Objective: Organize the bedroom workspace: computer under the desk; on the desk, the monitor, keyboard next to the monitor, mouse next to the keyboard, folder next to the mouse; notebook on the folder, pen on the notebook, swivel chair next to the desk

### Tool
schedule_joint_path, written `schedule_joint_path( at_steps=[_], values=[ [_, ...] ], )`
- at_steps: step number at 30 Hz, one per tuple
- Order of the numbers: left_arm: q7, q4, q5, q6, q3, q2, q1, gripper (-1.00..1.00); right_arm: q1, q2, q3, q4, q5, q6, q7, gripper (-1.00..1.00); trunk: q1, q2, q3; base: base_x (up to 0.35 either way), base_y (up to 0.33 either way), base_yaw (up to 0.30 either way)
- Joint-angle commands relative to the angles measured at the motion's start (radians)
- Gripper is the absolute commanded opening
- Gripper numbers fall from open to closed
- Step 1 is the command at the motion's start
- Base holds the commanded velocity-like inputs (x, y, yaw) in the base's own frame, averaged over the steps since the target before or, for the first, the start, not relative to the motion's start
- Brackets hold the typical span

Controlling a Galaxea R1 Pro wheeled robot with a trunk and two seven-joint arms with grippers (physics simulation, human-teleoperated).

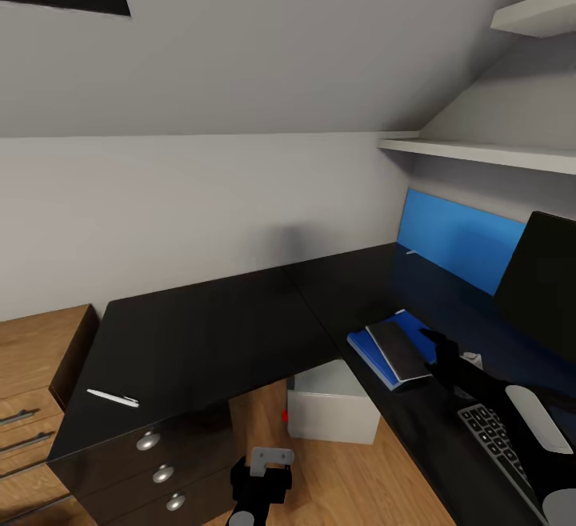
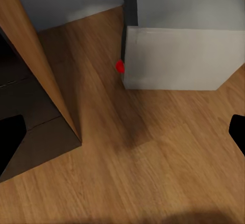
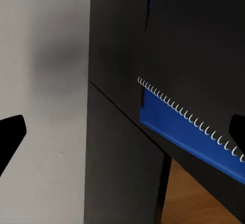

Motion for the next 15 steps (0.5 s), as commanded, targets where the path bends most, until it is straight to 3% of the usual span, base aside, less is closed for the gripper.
schedule_joint_path(
  at_steps=[1, 10, 15],
  values=[
    [0.008, -0.002, 0.003, 0.005, -0.003, 0.001, -0.001, 1.00, -0.001, 0.000, -0.002, -0.001, -0.010, 0.004, -0.008, 1.00, -0.004, 0.006, 0.002, -0.003, -0.002, 0.000],
    [0.008, -0.001, 0.004, 0.005, -0.001, 0.001, -0.001, 1.00, 0.001, 0.000, -0.001, -0.036, -0.007, 0.004, -0.010, 1.00, -0.038, 0.069, 0.030, -0.001, 0.000, 0.000],
    [0.008, -0.001, 0.004, 0.005, 0.000, 0.001, -0.001, 1.00, 0.004, 0.001, 0.000, -0.083, 0.031, 0.005, -0.016, 1.00, -0.057, 0.104, 0.046, 0.000, 0.000, 0.000]
  ],
)
